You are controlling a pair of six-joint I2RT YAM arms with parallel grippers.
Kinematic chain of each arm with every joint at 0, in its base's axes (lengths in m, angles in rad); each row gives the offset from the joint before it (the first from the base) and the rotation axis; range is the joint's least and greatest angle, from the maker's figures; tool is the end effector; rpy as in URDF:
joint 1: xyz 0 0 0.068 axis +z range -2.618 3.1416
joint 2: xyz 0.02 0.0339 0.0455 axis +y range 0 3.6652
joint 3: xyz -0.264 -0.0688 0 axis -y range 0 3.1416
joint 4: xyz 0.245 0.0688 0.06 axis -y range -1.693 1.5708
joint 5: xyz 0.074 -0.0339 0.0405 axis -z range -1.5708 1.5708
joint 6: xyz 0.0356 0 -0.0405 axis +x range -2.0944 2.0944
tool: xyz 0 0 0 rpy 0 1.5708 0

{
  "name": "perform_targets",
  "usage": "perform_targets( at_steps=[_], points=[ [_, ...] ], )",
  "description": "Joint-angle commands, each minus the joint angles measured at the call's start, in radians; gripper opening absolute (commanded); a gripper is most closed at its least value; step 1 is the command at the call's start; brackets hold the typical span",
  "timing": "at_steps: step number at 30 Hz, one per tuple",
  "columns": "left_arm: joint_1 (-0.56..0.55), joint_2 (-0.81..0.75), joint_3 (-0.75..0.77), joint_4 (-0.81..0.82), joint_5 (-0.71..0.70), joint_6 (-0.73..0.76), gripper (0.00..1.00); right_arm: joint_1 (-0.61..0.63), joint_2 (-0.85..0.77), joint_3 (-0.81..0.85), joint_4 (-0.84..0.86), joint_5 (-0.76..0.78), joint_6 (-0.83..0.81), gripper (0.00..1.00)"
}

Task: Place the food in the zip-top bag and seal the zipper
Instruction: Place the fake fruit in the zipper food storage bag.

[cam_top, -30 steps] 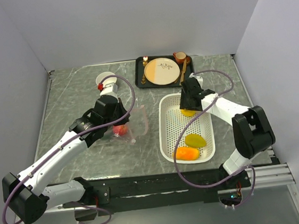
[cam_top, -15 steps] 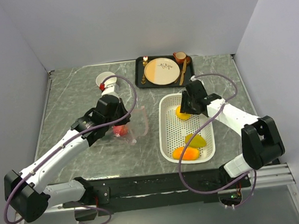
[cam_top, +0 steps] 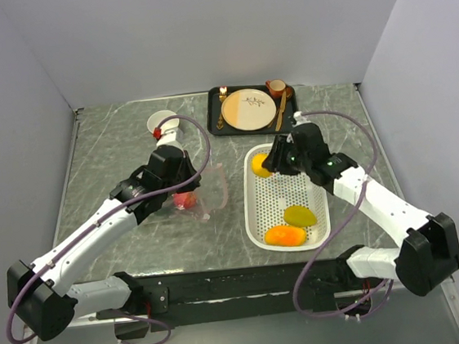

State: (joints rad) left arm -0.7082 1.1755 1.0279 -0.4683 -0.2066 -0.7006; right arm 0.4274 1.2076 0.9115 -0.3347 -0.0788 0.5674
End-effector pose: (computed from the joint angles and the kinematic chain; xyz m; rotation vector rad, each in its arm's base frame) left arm 0.2010 -0.1625 0.3176 -0.1110 2.2275 -0.5702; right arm 0.2413 0.1130 0.2816 0.1136 2.2715 0.6299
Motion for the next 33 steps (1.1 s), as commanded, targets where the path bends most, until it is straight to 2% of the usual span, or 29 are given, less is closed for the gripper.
perform_targets(
  at_steps=[1,11,23,33],
  points=[
    [-0.004,-0.004,0.011,0.057,0.012,-0.004,0.01,0.091,-0.022,0.046,0.046,-0.036,0.032,0.0],
    [-0.004,0.023,0.029,0.071,0.021,-0.007,0.01,0.234,0.024,0.092,0.114,-0.075,0.086,0.0],
    [-0.004,0.012,0.041,0.062,0.016,-0.005,0.01,0.307,0.164,0.17,0.164,-0.113,0.109,0.0],
    [-0.004,-0.02,0.069,0.04,0.029,-0.014,0.01,0.327,0.274,0.24,0.194,-0.174,0.106,0.05]
  ],
)
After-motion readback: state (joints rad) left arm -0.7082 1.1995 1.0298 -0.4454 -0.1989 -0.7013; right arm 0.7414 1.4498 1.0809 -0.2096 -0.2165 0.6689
